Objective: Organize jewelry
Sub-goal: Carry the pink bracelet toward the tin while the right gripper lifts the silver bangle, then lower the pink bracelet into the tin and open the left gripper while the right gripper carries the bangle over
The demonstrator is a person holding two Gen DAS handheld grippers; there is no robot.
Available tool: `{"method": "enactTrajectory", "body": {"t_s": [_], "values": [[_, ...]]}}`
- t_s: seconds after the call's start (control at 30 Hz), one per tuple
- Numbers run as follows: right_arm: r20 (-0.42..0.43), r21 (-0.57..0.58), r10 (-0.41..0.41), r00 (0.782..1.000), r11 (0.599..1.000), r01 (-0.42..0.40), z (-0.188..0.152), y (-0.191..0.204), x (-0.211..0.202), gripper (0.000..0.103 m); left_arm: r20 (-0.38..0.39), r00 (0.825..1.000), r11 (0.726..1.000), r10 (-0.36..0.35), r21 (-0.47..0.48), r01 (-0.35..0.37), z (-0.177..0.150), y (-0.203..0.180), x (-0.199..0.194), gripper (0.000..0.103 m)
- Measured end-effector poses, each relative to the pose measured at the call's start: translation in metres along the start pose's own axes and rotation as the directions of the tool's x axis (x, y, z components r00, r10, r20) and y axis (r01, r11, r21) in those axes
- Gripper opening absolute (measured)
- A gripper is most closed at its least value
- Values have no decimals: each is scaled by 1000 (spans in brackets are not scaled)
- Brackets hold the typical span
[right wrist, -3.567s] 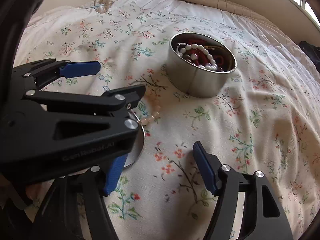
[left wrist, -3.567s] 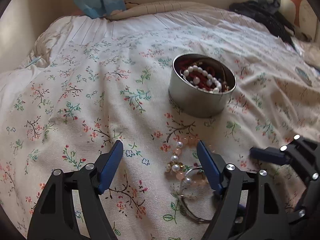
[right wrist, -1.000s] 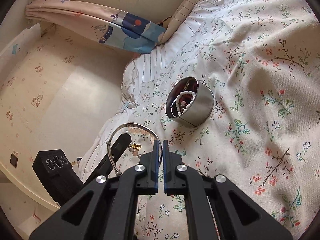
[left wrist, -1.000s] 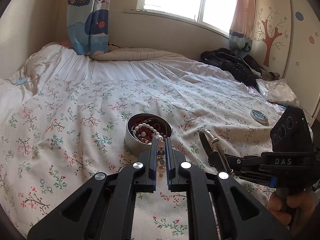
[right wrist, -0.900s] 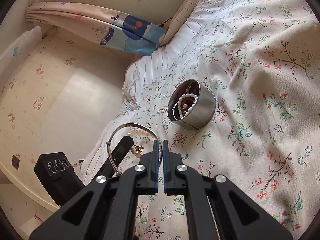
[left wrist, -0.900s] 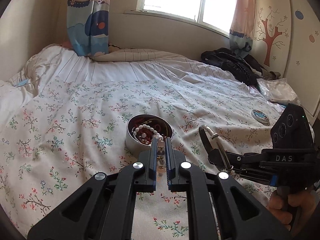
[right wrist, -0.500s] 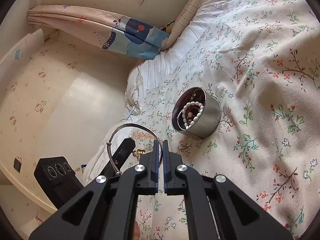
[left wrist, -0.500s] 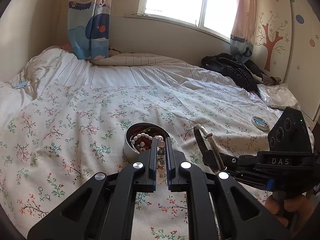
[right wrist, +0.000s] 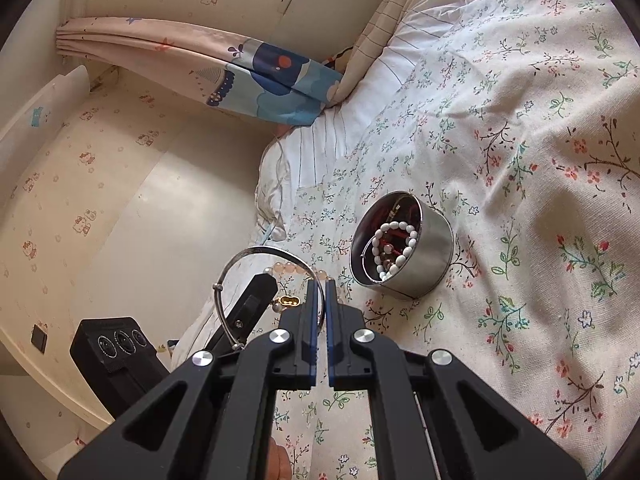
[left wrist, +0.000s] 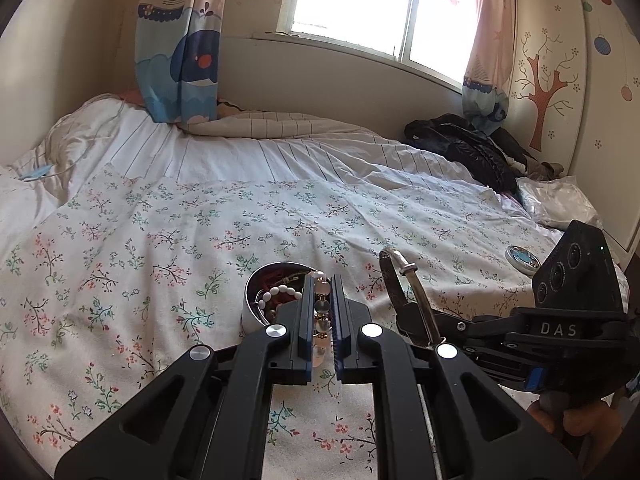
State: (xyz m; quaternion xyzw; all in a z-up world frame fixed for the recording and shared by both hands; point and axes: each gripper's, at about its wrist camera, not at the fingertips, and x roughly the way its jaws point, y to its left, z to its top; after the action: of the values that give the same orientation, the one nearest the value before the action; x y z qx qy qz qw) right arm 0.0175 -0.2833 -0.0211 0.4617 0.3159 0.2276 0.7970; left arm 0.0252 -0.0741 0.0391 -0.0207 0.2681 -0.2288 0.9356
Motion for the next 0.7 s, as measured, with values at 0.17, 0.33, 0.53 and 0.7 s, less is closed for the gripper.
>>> {"method": "enactTrajectory", "body": {"t_s": [0.17, 0.33, 0.53, 0.7], "values": [[4, 13, 6, 1000, 1000, -6, 5, -3, 4, 5, -2, 1000, 1000, 2, 1, -2, 4, -2, 6, 7], [3, 31, 7, 1000, 999, -7, 12, -7, 10, 5, -2, 1000, 1000, 1, -7, -1, 7, -1, 14, 7], [1, 38, 8, 1000, 999, -8, 17, -8, 13, 5, -2, 1000, 1000, 2, -10, -2, 8, 0, 19, 7], [-9, 42, 5, 1000, 999, -4, 21, -10, 19, 5, -4, 1000, 1000, 3, -12, -3, 11, 1, 26, 7]]}}
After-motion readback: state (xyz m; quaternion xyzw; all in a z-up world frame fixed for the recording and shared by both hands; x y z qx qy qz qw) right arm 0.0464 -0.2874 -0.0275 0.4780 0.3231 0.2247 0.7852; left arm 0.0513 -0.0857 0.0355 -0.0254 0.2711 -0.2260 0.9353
